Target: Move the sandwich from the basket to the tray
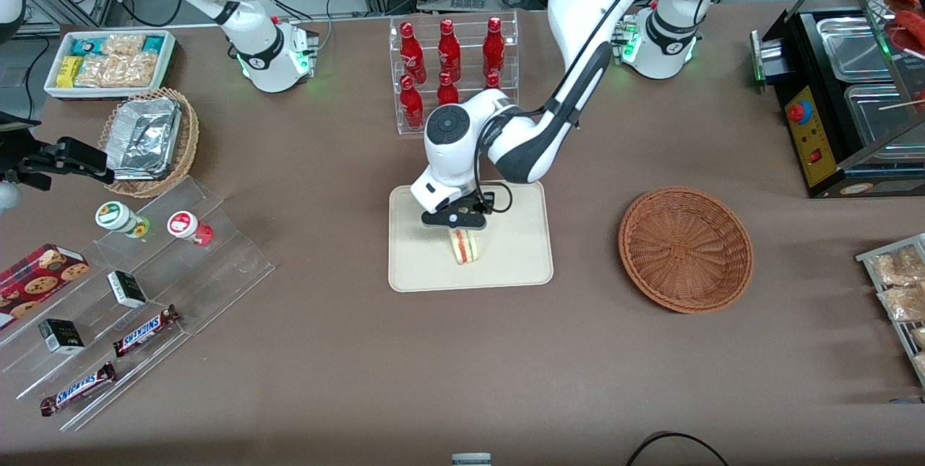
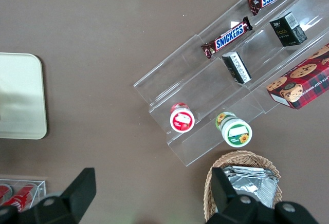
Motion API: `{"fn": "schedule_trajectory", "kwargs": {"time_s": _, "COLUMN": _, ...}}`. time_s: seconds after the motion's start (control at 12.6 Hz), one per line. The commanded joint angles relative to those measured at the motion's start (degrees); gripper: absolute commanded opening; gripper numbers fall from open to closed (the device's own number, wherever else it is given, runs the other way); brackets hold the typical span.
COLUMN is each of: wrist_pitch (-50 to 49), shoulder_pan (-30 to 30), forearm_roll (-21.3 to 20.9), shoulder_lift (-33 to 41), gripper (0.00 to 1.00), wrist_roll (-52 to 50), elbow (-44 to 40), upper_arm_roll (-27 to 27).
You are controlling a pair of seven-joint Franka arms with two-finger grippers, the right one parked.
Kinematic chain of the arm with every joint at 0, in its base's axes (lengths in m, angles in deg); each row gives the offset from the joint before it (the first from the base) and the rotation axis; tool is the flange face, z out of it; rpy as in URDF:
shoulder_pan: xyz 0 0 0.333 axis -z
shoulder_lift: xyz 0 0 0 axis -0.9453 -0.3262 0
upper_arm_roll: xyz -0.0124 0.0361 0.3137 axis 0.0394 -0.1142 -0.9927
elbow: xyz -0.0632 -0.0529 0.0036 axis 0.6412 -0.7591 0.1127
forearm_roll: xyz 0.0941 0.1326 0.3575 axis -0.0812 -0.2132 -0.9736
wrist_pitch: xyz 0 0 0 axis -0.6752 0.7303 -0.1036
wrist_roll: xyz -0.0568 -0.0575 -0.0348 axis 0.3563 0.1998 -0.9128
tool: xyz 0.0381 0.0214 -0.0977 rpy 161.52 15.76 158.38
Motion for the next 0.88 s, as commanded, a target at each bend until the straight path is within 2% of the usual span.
{"fn": "schedule_trajectory", "kwargs": {"time_s": 0.0, "wrist_pitch": -4.5, "shoulder_pan": -2.51, "forearm_roll": 0.29, "shoulder_lift": 6.89, "gripper": 1.0, "wrist_roll": -2.69, "elbow": 0.68, "upper_arm_roll": -0.34}}
{"fn": "schedule_trajectory", "kwargs": {"time_s": 0.56, "wrist_pitch": -20.04, "shoulder_pan": -13.84, "forearm_roll": 1.87, "shoulder_lift": 19.81, "gripper": 1.0, "wrist_roll": -2.79, "elbow": 0.59, "upper_arm_roll": -0.34}}
{"fn": "schedule_trajectory", "kwargs": {"time_s": 0.8, "wrist_pitch": -26.72, "shoulder_pan": -19.81, "forearm_roll": 2.05, "shoulder_lift": 24.03, "gripper": 1.0, "wrist_roll": 3.25, "elbow": 0.41, "upper_arm_roll": -0.43}}
